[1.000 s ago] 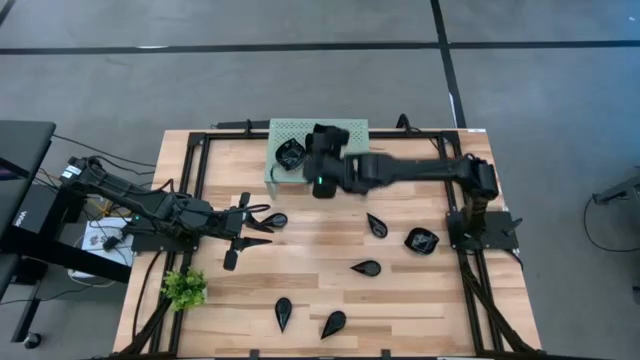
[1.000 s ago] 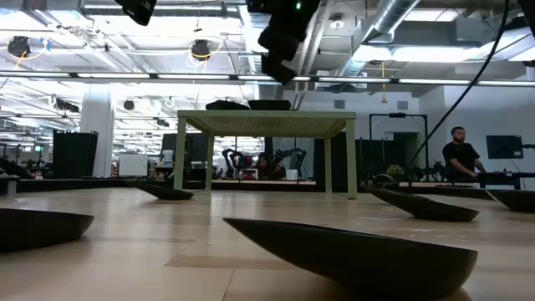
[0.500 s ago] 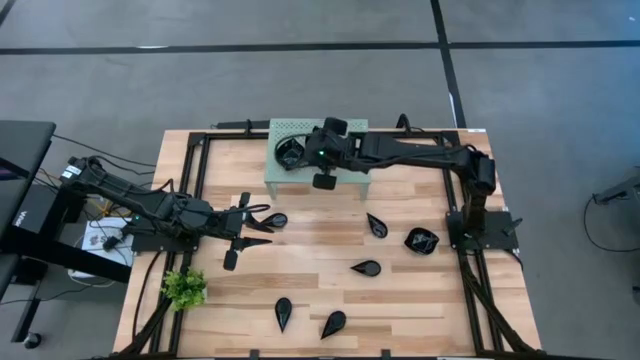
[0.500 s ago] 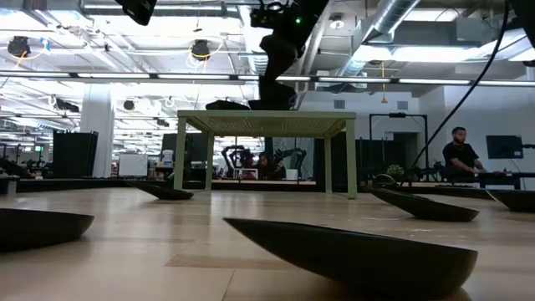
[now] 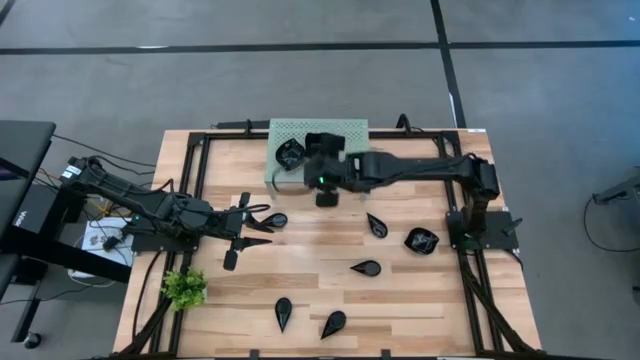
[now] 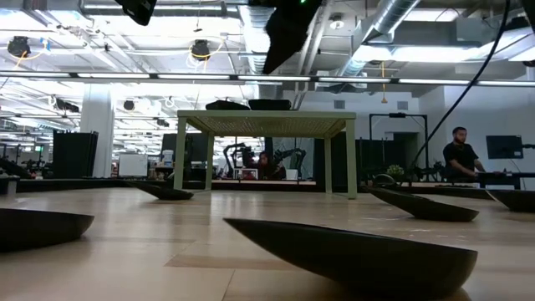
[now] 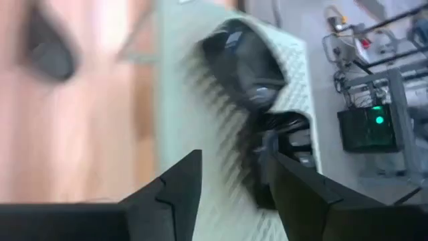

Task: Pick & Place Mini shaped plates
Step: Stack the leaf-shaped plate on top of the other leaf-shaped plate on the shelf

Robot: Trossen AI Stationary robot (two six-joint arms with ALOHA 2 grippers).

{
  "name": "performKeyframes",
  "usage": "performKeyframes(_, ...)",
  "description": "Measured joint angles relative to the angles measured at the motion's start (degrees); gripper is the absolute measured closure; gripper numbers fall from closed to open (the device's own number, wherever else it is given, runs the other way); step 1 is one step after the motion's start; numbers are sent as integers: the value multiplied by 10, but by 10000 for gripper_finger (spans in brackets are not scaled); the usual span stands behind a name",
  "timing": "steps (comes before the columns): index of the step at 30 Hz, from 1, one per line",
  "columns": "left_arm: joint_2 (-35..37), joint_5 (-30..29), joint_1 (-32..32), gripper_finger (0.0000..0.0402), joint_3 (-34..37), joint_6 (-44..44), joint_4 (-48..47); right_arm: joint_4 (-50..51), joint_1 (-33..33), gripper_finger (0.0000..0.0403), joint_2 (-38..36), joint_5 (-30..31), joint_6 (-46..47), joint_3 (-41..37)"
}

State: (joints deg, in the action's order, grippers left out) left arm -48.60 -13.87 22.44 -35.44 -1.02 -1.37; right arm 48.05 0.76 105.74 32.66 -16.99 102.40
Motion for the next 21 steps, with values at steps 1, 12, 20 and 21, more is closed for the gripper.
performKeyframes(1,0,0,0,293,0,0,0,33,-17,238,-2,6,6,11)
performKeyframes(12,-8,0,0,293,19,0,2,375,-179,246,-50,-10,332,79)
performKeyframes(20,-10,0,0,293,30,0,16,376,-253,265,-103,-122,522,-77)
performKeyframes(21,-10,0,1,293,30,0,16,372,-260,268,-110,-136,544,-109)
